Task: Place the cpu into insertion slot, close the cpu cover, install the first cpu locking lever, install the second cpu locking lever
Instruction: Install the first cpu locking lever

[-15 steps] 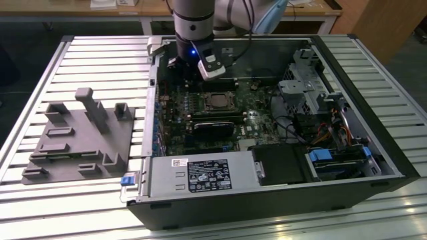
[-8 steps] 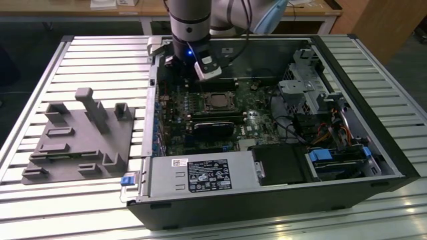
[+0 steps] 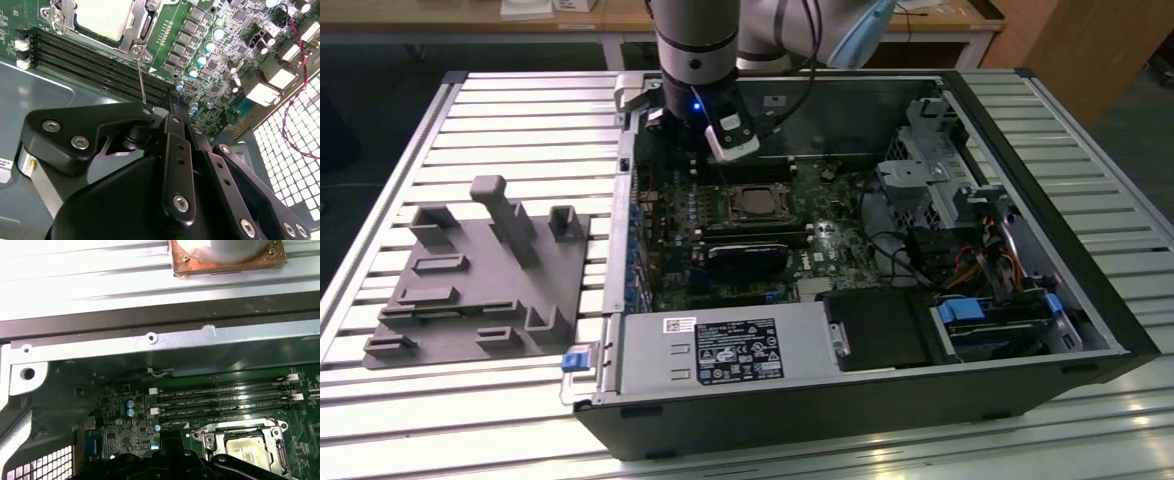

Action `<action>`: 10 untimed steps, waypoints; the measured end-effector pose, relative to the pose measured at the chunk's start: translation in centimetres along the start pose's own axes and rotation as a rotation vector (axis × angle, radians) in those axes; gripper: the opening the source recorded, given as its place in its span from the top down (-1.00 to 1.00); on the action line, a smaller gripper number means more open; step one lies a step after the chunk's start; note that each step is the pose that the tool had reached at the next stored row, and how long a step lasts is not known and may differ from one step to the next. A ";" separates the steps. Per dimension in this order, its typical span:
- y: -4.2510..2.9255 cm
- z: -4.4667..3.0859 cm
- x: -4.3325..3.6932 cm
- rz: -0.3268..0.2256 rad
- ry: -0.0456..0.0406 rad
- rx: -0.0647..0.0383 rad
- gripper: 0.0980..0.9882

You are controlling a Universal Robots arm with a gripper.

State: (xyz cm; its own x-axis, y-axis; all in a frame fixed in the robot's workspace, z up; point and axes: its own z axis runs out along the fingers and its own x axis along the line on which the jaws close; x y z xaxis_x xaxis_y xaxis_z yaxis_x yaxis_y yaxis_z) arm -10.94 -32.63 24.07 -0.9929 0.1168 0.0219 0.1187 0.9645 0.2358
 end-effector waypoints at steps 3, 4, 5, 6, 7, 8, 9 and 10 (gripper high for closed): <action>-0.01 -0.01 0.00 0.000 0.0006 -0.004 0.98; -0.01 0.00 0.00 0.000 0.0014 -0.011 0.98; -0.01 0.00 0.00 0.000 0.0019 -0.015 0.98; -0.01 0.00 0.00 0.000 0.0026 -0.022 0.98; -0.01 0.00 0.00 0.000 0.0037 -0.030 0.98; -0.01 0.00 0.00 0.000 0.0046 -0.037 0.98; -0.01 0.00 -0.01 0.000 0.0051 -0.042 0.98; 0.01 0.00 -0.07 0.000 0.0052 -0.043 0.98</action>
State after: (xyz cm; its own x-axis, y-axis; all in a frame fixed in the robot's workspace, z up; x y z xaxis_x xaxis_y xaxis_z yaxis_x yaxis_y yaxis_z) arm -10.88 -32.64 24.07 -0.9930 0.1154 0.0269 0.1183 0.9535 0.2774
